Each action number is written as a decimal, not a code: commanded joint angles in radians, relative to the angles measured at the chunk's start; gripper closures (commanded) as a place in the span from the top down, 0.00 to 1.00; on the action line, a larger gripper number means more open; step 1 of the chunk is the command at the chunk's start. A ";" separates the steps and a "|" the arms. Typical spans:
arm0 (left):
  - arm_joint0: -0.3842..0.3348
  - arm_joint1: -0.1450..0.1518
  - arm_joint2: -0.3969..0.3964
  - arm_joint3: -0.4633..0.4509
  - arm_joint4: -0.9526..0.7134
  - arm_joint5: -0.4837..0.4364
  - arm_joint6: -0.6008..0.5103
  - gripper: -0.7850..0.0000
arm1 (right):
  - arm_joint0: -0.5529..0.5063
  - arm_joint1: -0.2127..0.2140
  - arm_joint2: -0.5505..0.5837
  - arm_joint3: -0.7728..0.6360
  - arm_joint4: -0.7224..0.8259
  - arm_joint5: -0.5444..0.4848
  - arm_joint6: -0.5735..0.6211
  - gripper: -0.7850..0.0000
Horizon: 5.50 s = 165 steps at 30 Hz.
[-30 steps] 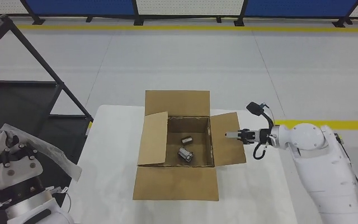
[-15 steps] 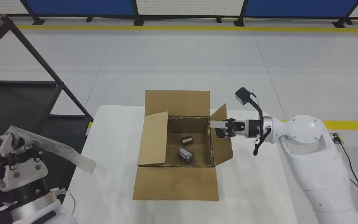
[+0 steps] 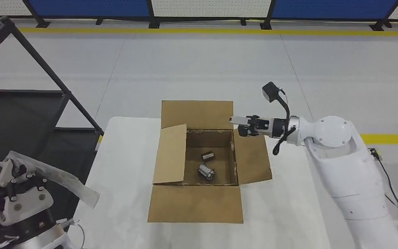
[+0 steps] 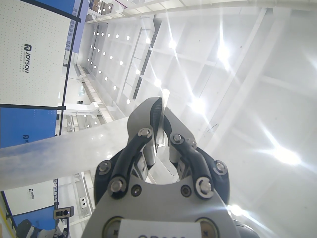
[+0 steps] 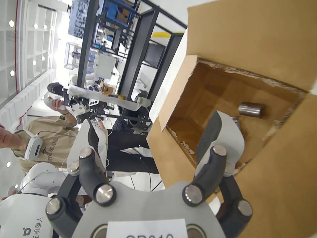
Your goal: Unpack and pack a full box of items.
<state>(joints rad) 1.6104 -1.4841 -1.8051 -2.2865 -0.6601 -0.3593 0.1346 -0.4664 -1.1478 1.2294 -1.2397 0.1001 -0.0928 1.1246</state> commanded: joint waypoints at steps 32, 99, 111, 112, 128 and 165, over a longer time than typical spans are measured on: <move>0.020 -0.007 0.050 -0.045 0.051 -0.022 0.017 0.00 | 0.013 -0.045 -0.268 -0.005 0.072 0.074 -0.034 1.00; 0.140 -0.027 0.025 0.001 -0.109 -0.111 -0.129 0.00 | 0.217 -0.335 -0.653 0.386 -0.031 0.059 -0.231 1.00; 0.063 -0.025 0.047 0.014 -0.068 -0.041 -0.117 0.00 | 0.200 -0.268 -0.457 0.323 0.077 -0.110 -0.009 1.00; 0.054 -0.025 0.049 0.014 -0.062 -0.034 -0.117 0.00 | 0.186 -0.251 -0.424 0.297 0.078 -0.123 0.029 1.00; -0.110 -0.017 0.056 0.007 0.046 0.068 -0.068 0.00 | -0.418 -0.003 0.206 -0.284 -0.145 -0.131 0.320 1.00; -0.149 -0.010 0.036 0.000 0.102 0.086 0.002 0.00 | -0.357 0.128 -0.184 -0.293 0.073 -0.262 0.341 1.00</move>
<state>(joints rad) 1.4557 -1.4940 -1.7652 -2.2846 -0.5535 -0.2671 0.1365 -0.8350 -1.0214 1.0484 -1.5371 0.1534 -0.3417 1.4785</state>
